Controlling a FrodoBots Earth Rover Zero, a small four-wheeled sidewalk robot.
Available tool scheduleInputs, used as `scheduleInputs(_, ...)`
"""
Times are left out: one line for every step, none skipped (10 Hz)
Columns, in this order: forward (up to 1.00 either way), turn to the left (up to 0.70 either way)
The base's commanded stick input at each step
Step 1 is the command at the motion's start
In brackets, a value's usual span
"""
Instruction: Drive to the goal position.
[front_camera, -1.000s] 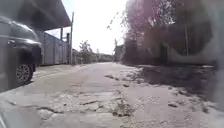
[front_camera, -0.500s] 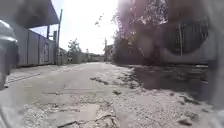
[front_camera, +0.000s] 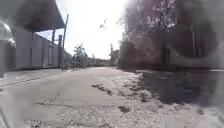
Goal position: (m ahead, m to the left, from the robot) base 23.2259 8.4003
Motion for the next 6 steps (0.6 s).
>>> scheduleInputs(1.0, 0.05)
scheduleInputs(1.0, 0.06)
scheduleInputs(1.0, 0.06)
scheduleInputs(1.0, 0.06)
scheduleInputs(1.0, 0.06)
scheduleInputs(1.0, 0.06)
